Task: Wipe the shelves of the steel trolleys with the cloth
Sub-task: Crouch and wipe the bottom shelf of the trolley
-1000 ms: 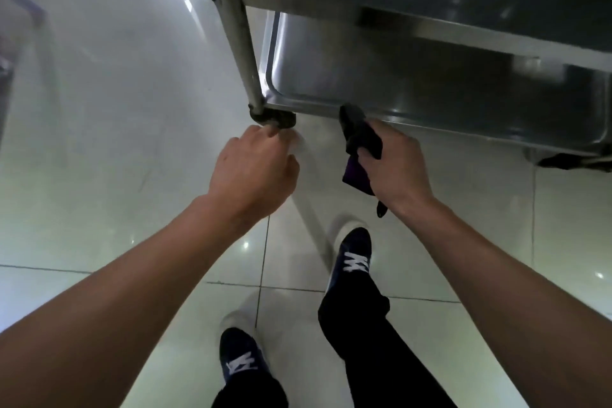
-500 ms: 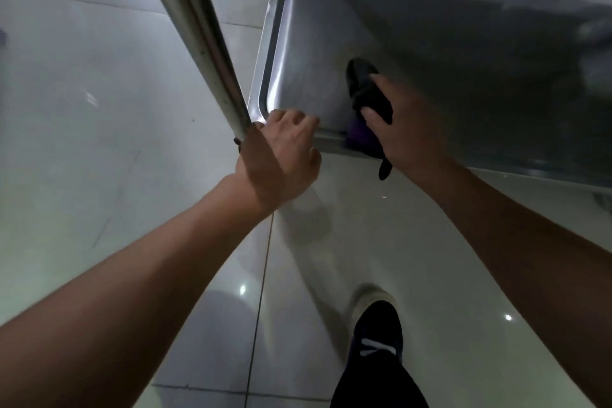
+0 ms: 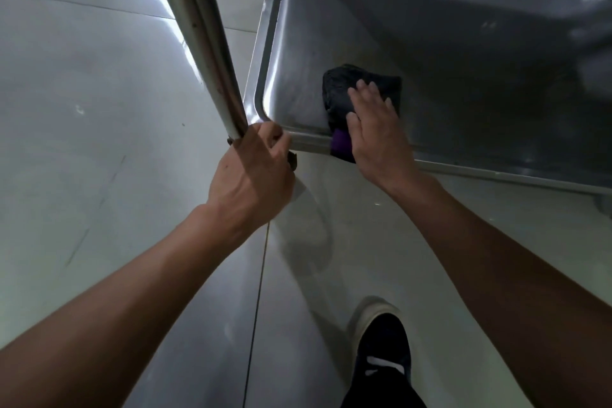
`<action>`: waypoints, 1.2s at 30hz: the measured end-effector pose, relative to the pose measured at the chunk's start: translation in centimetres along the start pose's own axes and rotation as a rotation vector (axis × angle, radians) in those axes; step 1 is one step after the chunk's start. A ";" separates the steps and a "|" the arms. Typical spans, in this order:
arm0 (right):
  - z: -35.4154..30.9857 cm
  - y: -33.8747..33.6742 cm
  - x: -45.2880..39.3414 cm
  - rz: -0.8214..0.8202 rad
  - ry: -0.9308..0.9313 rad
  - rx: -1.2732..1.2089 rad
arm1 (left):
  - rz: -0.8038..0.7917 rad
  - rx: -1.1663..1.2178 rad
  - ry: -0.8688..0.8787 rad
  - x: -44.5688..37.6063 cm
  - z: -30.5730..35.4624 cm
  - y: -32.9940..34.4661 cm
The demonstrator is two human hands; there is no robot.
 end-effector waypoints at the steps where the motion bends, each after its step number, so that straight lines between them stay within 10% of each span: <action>1: -0.1 0.0 -0.1 -0.010 0.000 0.004 | 0.006 -0.002 -0.002 0.2 0.0 -0.1; 16: -6.1 5.2 -5.6 -0.235 -0.228 0.063 | -0.028 -0.090 -0.045 1.3 -1.0 0.5; 36: 12.8 -8.6 3.8 0.163 0.191 0.050 | -0.028 -0.094 0.261 -6.5 15.3 1.5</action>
Point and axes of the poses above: each hand's wrist, its own x-axis away from the middle knuckle, its own y-axis out of the palm, z = x × y, the point moved 2 cm from there along -x, towards the middle knuckle, and after that the axes turned 10 degrees about -x, right-handed, at the moved point
